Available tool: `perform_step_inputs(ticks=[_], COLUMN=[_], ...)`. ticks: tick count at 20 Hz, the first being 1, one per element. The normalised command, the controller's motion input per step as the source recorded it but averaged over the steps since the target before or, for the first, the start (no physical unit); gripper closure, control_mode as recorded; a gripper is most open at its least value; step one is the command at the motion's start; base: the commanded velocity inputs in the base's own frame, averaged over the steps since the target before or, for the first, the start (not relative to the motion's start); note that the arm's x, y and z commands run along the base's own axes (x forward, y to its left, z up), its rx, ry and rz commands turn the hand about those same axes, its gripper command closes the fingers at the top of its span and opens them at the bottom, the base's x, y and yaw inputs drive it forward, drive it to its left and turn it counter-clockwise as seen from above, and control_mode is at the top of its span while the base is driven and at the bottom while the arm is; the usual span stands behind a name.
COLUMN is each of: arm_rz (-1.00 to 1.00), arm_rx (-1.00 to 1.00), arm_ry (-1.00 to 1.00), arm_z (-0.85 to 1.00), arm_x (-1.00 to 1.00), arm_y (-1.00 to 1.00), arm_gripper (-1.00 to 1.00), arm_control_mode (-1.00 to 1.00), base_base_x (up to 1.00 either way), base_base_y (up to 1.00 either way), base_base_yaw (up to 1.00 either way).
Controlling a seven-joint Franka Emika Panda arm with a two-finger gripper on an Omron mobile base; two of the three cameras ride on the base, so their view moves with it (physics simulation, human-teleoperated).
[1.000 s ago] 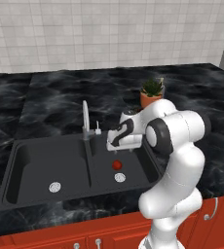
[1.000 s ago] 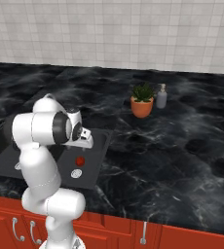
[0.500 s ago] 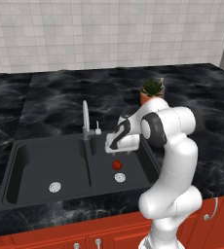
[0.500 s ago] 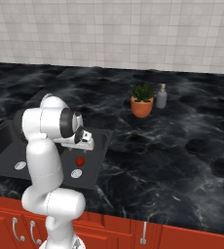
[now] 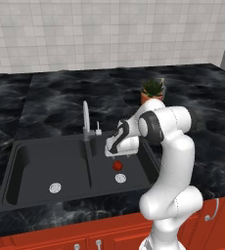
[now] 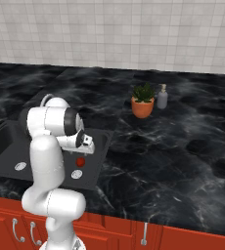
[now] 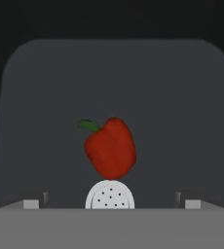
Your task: Turn on the sink faucet. Then move the bell pepper from the counter to the sink. Turn off the sink. Move the vegetable from the sink to the pot next to the stove. Finally move the pot to the front right burner.
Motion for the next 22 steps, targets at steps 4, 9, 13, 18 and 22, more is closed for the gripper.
perform_step_inputs(ticks=[4, 9, 13, 18, 22], arm_rz=[0.0, 0.0, 0.0, 0.0, 0.0], arm_rx=[0.0, 0.0, 0.0, 0.0, 0.0], arm_ry=[0.0, 0.0, 0.0, 0.0, 0.0], arm_z=[-0.21, -0.18, -0.17, -0.19, -0.17], arm_x=[0.0, 0.0, 0.0, 0.01, 0.02], arm_y=[0.0, 0.03, 0.05, 0.04, 0.0], arm_gripper=[-1.0, -1.0, -1.0, -1.0, -1.0], arm_control_mode=[-1.0, -1.0, -1.0, -1.0, -1.0], base_base_x=[0.0, 0.0, 0.0, 0.0, 0.0], base_base_y=[0.0, 0.0, 0.0, 0.0, 0.0], base_base_yaw=[0.0, 0.0, 0.0, 0.0, 0.0])
